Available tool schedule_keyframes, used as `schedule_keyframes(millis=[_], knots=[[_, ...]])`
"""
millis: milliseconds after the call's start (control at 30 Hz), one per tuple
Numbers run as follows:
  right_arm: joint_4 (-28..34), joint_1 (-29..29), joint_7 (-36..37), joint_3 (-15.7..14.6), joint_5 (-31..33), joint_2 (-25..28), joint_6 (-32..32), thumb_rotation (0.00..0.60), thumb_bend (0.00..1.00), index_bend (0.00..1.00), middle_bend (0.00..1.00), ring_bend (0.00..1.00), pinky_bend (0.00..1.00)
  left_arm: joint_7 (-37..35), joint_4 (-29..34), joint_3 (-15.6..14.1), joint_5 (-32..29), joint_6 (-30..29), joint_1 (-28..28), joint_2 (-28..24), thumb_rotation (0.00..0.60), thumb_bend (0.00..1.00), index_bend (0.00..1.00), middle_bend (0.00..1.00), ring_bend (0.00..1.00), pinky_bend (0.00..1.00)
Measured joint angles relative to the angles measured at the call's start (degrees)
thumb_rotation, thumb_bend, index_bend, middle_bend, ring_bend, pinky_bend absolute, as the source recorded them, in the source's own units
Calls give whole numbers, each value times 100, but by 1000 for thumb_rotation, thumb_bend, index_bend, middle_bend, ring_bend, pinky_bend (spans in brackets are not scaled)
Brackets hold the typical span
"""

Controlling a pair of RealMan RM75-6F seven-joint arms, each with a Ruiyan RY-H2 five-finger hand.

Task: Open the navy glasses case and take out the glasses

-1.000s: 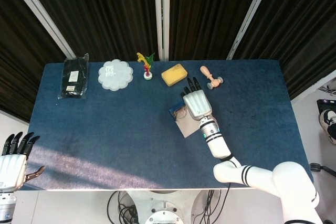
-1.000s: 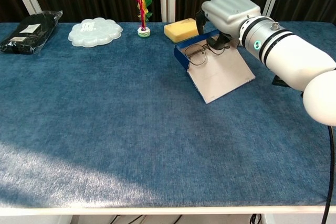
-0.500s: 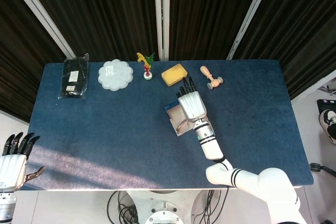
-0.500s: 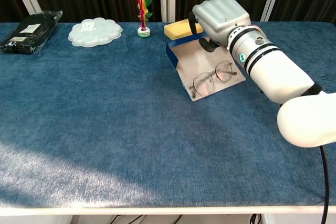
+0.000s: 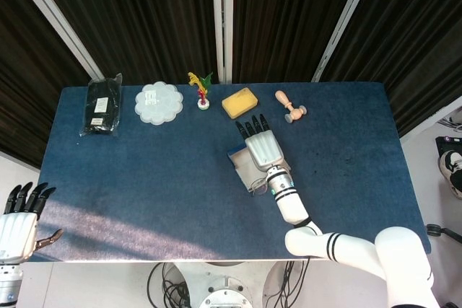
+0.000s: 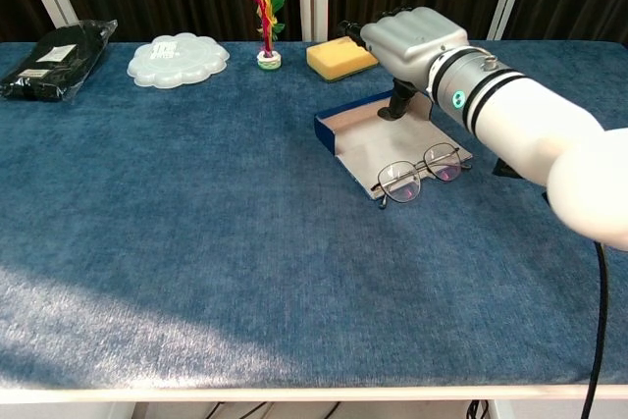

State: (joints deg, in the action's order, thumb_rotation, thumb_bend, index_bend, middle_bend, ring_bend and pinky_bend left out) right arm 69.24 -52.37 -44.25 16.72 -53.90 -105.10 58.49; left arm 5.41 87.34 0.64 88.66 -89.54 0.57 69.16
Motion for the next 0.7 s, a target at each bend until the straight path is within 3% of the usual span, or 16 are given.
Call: schedule_keyframes(millis=[67,233,367,700], knots=[[359,99,140,-82,-157,268,-11,600,180,71,149,0,0,-4,4,-2,0,-14,-9,-4,600,0,167,100,0,0],[870,379,702,-516,-850,844,-35,600,221,380,189,0,0,17,32,-12,13,-44,-26,-13,600,0,167,100,0,0],[939,609,1166,-949,-1269,1094,-132,600,247,421,197,0,0,51,65,-20,8,-64,-46,-15,600,0,168,100,0,0],[177,753,1934,-1201,-1700,843,-409,600,299,465,214,0,0,135,157,-21,-4,-87,-67,-56,600,0,168,100,0,0]])
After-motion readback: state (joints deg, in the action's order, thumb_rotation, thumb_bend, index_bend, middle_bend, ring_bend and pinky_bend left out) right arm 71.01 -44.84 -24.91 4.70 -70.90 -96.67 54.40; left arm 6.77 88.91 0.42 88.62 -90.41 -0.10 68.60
